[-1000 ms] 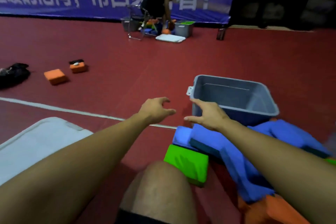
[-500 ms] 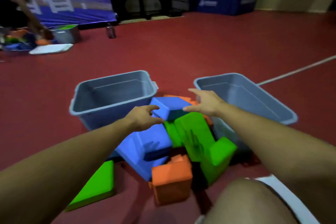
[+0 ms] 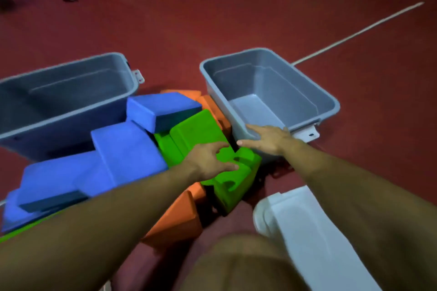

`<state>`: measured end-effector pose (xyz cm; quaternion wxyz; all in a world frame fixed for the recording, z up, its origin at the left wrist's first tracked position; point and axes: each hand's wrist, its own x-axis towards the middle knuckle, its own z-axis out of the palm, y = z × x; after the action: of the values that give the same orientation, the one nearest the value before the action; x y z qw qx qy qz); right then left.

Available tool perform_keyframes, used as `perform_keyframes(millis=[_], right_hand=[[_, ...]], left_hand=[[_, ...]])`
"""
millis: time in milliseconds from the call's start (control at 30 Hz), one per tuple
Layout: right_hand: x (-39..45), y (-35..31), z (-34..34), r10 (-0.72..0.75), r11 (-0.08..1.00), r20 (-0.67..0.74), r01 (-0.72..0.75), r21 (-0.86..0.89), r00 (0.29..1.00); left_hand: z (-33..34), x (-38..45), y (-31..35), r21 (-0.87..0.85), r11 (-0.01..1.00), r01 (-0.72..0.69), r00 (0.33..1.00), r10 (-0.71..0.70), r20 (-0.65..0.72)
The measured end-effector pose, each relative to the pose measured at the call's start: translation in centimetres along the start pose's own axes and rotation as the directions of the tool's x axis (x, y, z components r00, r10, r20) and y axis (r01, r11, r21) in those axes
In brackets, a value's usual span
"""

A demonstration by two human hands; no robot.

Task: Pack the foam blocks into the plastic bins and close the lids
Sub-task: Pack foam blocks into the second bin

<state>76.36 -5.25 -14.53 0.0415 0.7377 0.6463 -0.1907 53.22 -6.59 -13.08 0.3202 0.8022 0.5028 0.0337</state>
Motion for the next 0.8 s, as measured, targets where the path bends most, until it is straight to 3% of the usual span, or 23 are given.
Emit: perform_keyframes(millis=[233, 400, 667, 800], right_hand=[[1.6, 0.6, 1.4, -0.049, 0.999, -0.002, 0.049, -0.021, 0.999], [1.0, 0.2, 2.1, -0.019, 0.995, 0.049, 0.014, 0.099, 0.999], [-2.1, -2.7, 3.3, 0.085, 0.901, 0.037, -0.093, 0.424, 0.996], [-4.3, -4.2, 3.9, 0.094, 0.822, 0.024, -0.091, 0.562, 0.995]], left_hand=[[5.9, 2.8, -3.6, -0.009, 1.000, -0.022, 0.993, 0.023, 0.112], [7.5, 2.6, -4.2, -0.065, 0.998, -0.011, 1.000, 0.010, -0.010], [-0.7, -0.9, -4.6, -0.095, 0.995, 0.035, 0.999, -0.038, -0.039], [-5.4, -3.5, -4.9, -0.168, 0.984, 0.054, 0.988, -0.077, -0.132]])
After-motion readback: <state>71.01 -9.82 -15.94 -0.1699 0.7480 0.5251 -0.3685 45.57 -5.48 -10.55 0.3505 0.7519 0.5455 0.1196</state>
